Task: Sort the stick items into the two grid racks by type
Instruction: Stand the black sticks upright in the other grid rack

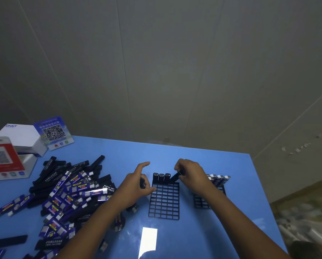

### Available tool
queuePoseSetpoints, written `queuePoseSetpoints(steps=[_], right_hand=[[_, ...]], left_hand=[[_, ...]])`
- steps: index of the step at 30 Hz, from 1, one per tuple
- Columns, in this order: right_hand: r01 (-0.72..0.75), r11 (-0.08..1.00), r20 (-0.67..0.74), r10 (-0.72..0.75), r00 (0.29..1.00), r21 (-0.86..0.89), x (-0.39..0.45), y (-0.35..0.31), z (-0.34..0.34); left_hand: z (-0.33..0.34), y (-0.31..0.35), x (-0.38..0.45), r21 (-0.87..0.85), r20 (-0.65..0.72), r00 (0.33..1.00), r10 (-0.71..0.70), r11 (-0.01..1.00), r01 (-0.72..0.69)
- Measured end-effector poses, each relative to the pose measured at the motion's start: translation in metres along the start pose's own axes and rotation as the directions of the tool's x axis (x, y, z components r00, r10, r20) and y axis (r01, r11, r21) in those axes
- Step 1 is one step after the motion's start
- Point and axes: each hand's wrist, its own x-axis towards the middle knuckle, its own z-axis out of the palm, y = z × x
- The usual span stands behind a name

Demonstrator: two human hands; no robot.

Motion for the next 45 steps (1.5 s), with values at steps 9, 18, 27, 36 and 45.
queuePoseSetpoints(steps=[9,18,27,36,45], right_hand=[[0.054,0.998,0.029,-0.055,0.998,0.025,0.001,0.002,0.009],[0.062,0.998,0.044,-0.063,0.997,0.024,0.007,-0.002,0.016],[0.115,0.972,-0.118,-0.092,0.989,0.205,0.0,-0.021,-0.002],[0.074,0.813,0.06,-0.132,0.989,0.578,-0.017,-0.06,-0.008],[0.033,0.757,0.086,-0.118,0.989,0.653,-0.024,-0.067,-0.008]], left_hand=[[0.001,-0.003,0.002,0.004,-0.001,1.0,-0.006,1.0,0.006],[0.001,0.0,0.001,-0.009,-0.009,1.0,-0.005,1.0,0.005],[0.0,0.007,-0.001,-0.059,0.002,1.0,0.014,0.998,-0.014],[0.011,0.018,0.004,-0.042,0.02,0.998,0.051,0.998,-0.05],[0.014,0.018,0.001,-0.011,0.029,0.997,0.068,0.998,-0.068]])
